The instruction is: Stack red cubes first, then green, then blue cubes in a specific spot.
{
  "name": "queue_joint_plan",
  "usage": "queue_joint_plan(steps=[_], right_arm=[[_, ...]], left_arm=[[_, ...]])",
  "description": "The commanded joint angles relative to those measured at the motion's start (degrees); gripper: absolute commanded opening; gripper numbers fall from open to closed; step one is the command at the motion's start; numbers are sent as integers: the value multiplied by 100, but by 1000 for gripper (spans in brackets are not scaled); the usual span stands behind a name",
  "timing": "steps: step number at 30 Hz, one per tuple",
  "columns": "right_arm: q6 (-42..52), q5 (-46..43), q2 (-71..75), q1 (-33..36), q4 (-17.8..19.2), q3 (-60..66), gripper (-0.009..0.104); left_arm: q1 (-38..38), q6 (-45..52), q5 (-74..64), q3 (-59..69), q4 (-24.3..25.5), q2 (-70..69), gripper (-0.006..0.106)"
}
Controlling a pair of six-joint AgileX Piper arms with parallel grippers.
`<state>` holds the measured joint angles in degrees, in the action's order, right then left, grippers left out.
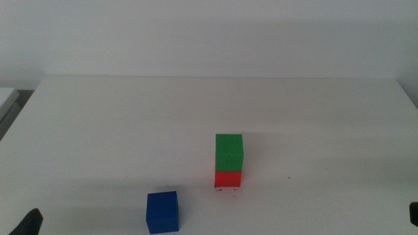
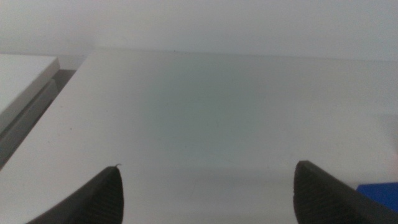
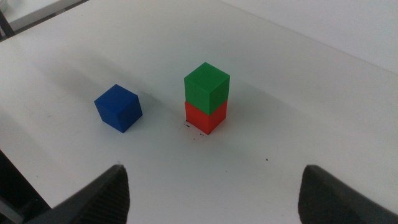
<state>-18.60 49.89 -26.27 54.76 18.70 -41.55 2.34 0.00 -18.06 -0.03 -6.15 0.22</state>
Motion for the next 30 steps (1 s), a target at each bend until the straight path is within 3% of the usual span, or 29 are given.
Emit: queue_joint_plan(steps=[1,3,5,7,14,22,25,28,30], right_arm=[[52,-42,20,9,22,18,90],[52,-42,20,9,22,18,90],[52,-42,20,9,22,18,90],[52,-42,20,9,22,18,90],[52,-42,20,9,22,18,90],[52,-42,20,9,22,18,90],[52,-42,20,9,22,18,90],[52,-42,20,9,22,18,90],[52,-42,20,9,22,18,90]], left_arm=[[-4,-47,-135,-267,17,232,94],[-4,0,-564,-920,-105,907,94],[-4,283,-1807,-2604,-796,2420,94],[6,298,-2637,-3643,-1151,3231,94],[120,748,-5190,-6027,-1239,5666,94],[2063,-1723,-5141,-6369,123,7242,94],[2809,-3139,-5053,-6369,491,7788,94],[3112,-3116,-4566,-6369,664,8182,94],[3202,-3307,-4377,-6369,517,8460,94]])
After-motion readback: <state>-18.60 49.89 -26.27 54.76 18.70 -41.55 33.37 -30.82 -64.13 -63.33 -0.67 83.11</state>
